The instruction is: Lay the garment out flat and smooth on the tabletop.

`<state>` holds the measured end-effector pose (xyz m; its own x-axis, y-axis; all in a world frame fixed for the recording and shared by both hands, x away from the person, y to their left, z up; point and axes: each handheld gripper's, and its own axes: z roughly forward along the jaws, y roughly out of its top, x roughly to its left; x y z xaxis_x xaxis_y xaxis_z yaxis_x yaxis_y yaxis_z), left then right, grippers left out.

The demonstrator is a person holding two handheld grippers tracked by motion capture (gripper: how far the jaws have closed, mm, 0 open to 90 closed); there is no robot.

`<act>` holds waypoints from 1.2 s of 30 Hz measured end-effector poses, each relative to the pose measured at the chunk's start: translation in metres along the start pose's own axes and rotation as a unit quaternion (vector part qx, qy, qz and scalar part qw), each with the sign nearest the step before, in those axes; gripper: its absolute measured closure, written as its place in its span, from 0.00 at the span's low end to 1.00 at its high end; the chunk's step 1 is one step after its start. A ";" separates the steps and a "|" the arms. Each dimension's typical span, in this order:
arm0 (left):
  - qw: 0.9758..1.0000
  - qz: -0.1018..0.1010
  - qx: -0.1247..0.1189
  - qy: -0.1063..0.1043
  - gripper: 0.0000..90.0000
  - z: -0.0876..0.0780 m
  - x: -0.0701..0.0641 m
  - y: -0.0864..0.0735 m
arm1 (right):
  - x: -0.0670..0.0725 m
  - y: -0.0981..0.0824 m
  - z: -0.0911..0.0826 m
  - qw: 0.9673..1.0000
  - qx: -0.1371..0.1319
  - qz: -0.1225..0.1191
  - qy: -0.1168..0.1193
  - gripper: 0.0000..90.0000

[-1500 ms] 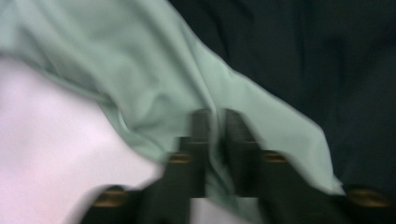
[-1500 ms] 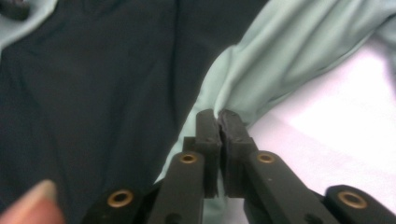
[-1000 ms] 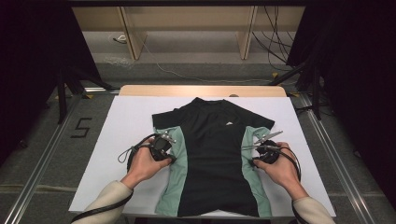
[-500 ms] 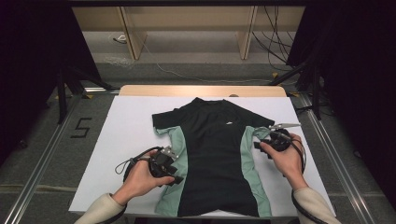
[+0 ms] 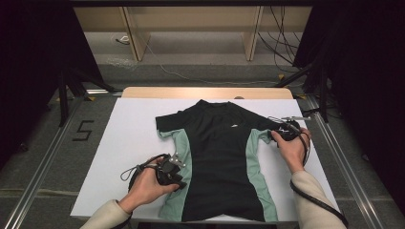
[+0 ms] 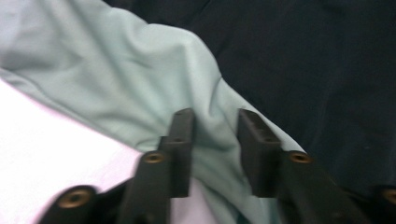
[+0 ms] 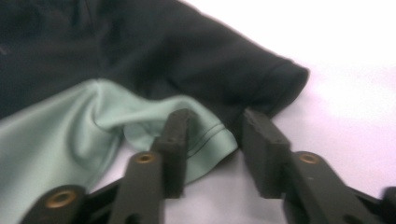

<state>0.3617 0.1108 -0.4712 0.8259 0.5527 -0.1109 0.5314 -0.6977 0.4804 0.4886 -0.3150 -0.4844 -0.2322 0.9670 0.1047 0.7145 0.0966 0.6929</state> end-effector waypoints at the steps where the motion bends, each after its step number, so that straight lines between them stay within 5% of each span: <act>1: 1.000 0.000 0.000 0.000 0.80 0.000 0.000 0.000 | 0.000 0.000 0.000 1.000 0.000 0.000 0.000 0.72; 4: 1.000 -0.010 0.012 0.001 0.95 -0.002 -0.001 -0.001 | 0.002 0.004 0.001 1.000 0.009 -0.028 -0.002 0.94; 14: 1.000 -0.013 0.023 -0.007 0.96 -0.005 -0.005 -0.001 | -0.006 0.008 0.004 0.998 0.003 -0.052 -0.038 0.97; 17: 0.999 -0.028 0.004 -0.019 0.84 -0.007 0.002 -0.001 | -0.004 0.008 0.004 0.997 0.000 -0.063 -0.043 0.96; 20: 0.998 -0.036 -0.049 0.004 0.62 -0.017 0.016 0.001 | 0.000 0.009 -0.004 0.996 -0.009 -0.078 -0.048 0.83; 23: 0.996 -0.040 -0.072 0.028 0.52 -0.022 0.029 0.004 | 0.003 0.009 -0.013 0.995 -0.019 -0.086 -0.053 0.75; 24: 0.993 -0.049 -0.088 0.057 0.51 -0.026 0.046 0.007 | 0.008 0.008 -0.023 0.995 -0.028 -0.090 -0.045 0.72; 27: 0.989 -0.064 -0.100 0.082 0.50 -0.029 0.068 0.011 | 0.015 0.004 -0.033 0.994 -0.029 -0.100 -0.034 0.70; 28: 0.984 -0.087 -0.112 0.105 0.50 -0.030 0.094 0.018 | 0.023 -0.004 -0.043 0.994 -0.027 -0.106 -0.010 0.69; 29: 0.984 -0.087 -0.112 0.105 0.49 -0.030 0.094 0.018 | 0.023 -0.004 -0.043 0.994 -0.027 -0.106 -0.010 0.69; 30: 0.978 -0.106 -0.124 0.127 0.48 -0.029 0.122 0.025 | 0.031 -0.013 -0.052 0.992 -0.021 -0.122 0.011 0.66; 31: 0.978 -0.106 -0.124 0.127 0.48 -0.029 0.122 0.025 | 0.031 -0.013 -0.052 0.992 -0.021 -0.122 0.011 0.66; 33: 0.971 -0.127 -0.127 0.155 0.47 -0.023 0.156 0.033 | 0.041 -0.028 -0.064 0.990 -0.016 -0.133 0.047 0.64; 35: 0.967 -0.156 -0.134 0.148 0.45 -0.018 0.173 0.038 | 0.048 -0.038 -0.071 0.988 -0.011 -0.136 0.070 0.62; 36: 0.967 -0.156 -0.134 0.148 0.45 -0.018 0.173 0.038 | 0.048 -0.038 -0.071 0.988 -0.011 -0.136 0.070 0.62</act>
<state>0.5211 0.1877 -0.4569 0.5226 0.8510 -0.0512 0.6451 -0.3555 0.6764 0.4035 -0.2893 -0.4555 -0.5034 0.8640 0.0097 0.5988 0.3408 0.7248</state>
